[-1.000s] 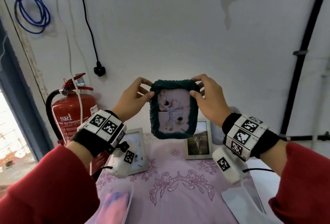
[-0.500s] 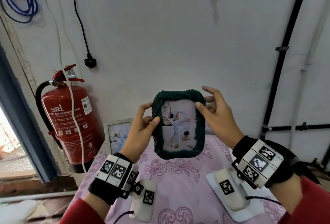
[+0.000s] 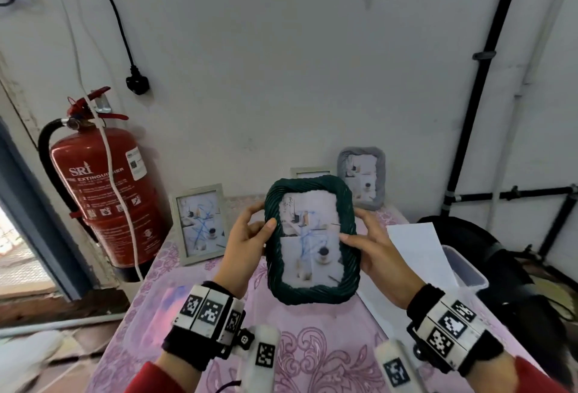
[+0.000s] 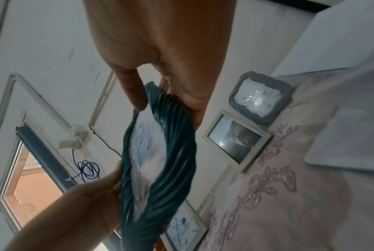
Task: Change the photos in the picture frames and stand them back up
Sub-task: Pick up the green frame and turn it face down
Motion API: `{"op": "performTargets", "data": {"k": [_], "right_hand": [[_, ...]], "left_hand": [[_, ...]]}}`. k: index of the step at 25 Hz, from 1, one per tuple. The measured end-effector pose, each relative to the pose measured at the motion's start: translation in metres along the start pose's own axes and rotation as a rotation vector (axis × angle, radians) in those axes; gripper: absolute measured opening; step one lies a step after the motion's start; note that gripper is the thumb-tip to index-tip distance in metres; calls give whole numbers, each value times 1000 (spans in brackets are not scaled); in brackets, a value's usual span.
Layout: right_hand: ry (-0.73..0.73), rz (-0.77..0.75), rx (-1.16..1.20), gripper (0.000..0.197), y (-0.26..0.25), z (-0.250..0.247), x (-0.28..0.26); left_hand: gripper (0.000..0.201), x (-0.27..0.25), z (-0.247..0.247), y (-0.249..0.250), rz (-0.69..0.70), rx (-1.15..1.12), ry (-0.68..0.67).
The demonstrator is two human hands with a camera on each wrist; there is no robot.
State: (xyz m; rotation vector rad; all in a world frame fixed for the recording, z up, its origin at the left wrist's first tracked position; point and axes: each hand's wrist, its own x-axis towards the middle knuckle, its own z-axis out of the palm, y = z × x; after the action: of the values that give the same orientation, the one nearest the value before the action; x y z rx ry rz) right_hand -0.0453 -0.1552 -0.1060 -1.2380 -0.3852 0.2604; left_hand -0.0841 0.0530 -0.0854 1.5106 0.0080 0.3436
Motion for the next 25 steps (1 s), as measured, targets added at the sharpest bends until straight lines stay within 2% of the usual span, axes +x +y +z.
{"op": "performTargets", "data": {"k": [4,6,9,11,16,22,25], "right_hand": [[9,30,60,43,14,2,-14],[34,38,68,43,21,3,-18],[70,42,66,44,31,3,-19],[87,41,69,45,36,3,-18],[102,45,108,38,39,6,-14],[61,-6,82,33,33,6,-15],[53,-42,-36,33,34,7,-16]], "left_hand": [[33,-4,-1,-17,-52,12,32],[35,-6,1,-27,-60,92,54],[48,-13,1,-39,46,500,113],[52,-23,8,-40,166,654,75],[40,-52,42,-43,246,595,-140],[40,-55,63,-33,244,469,-156],[40,-54,68,-34,255,396,-93]]}}
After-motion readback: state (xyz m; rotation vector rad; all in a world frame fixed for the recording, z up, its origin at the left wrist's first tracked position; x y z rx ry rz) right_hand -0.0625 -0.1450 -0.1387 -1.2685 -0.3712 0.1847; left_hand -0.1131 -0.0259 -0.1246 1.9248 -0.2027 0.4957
